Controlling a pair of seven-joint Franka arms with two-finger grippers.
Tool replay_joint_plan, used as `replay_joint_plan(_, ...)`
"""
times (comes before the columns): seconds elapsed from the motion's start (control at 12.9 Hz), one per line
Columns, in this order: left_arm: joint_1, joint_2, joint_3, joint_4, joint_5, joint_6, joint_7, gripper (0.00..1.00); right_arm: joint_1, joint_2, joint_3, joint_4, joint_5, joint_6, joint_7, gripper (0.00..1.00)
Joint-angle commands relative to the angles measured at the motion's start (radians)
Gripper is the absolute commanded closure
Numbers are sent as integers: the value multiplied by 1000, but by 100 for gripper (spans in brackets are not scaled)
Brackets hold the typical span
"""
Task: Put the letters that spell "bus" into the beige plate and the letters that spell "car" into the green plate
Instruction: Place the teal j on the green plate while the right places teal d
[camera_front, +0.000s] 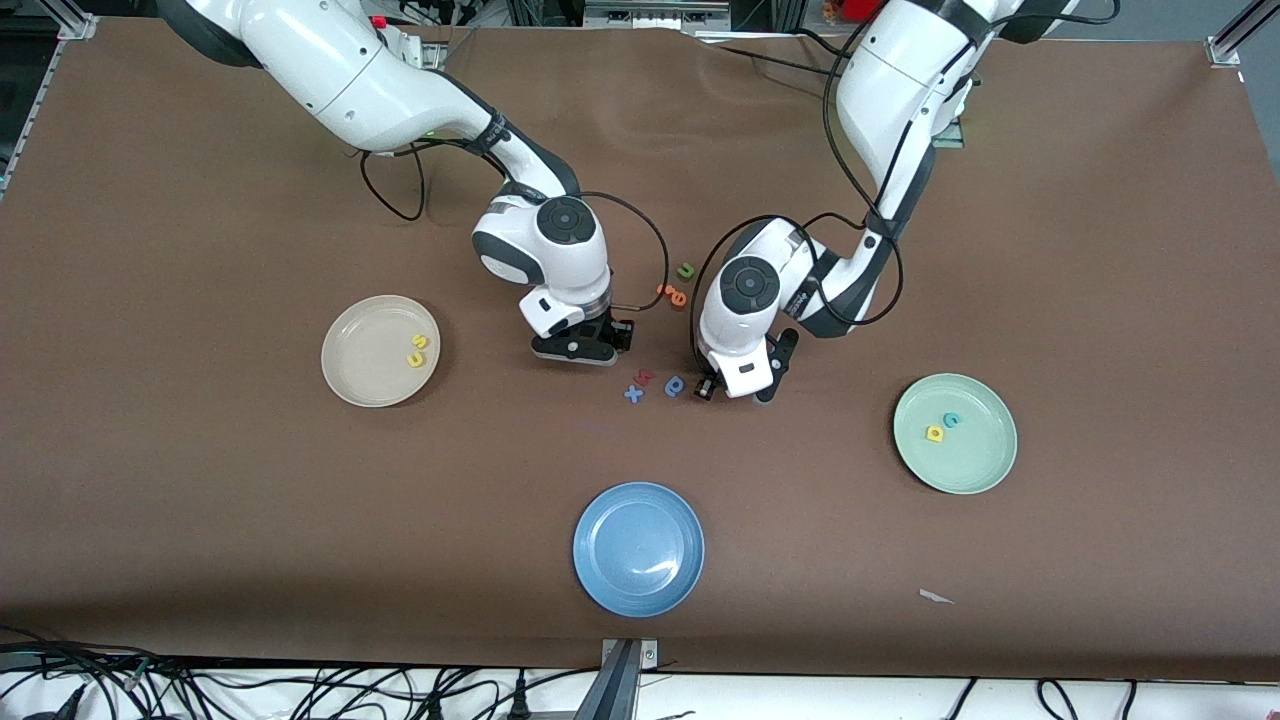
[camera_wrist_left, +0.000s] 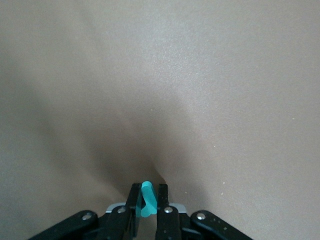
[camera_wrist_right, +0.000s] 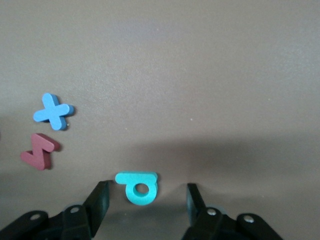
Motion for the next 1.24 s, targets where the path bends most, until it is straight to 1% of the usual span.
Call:
replay_joint_plan(0.0, 8, 0, 12, 6, 49, -30, 131, 100, 8, 44, -13, 50, -39, -3, 21, 29)
replay_joint_plan(0.15, 58, -8, 12, 37, 44, -94, 287, 100, 8, 46, -14, 57, -42, -3, 19, 29)
replay_joint_plan(0.31, 111, -11, 12, 89, 40, -215, 499, 100, 10, 54, -14, 59, -56, -3, 21, 31)
replay_joint_plan(0.46, 189, -15, 10, 142, 40, -334, 721, 100, 13, 55, -14, 57, -56, -3, 22, 41)
replay_joint_plan(0.62, 264, -22, 10, 190, 40, -436, 953, 100, 18, 55, -14, 57, -54, -3, 23, 48)
replay_joint_plan(0.7, 293, -25, 12, 195, 43, -459, 1072, 100, 18, 55, -16, 57, -56, -3, 24, 52)
replay_joint_plan(0.77, 321, -26, 15, 193, 47, -465, 1177, 100, 18, 55, -14, 56, -56, -5, 26, 54)
replay_joint_plan(1.01, 399, -26, 21, 195, 57, -479, 1425, 100, 18, 49, -16, 50, -56, -6, 23, 69)
replay_joint_plan(1.08, 431, -26, 22, 195, 57, -479, 1510, 100, 18, 45, -14, 50, -56, -6, 19, 73)
replay_joint_plan(1.16, 466, -26, 22, 195, 57, -479, 1596, 100, 18, 40, -16, 48, -54, -8, 16, 73)
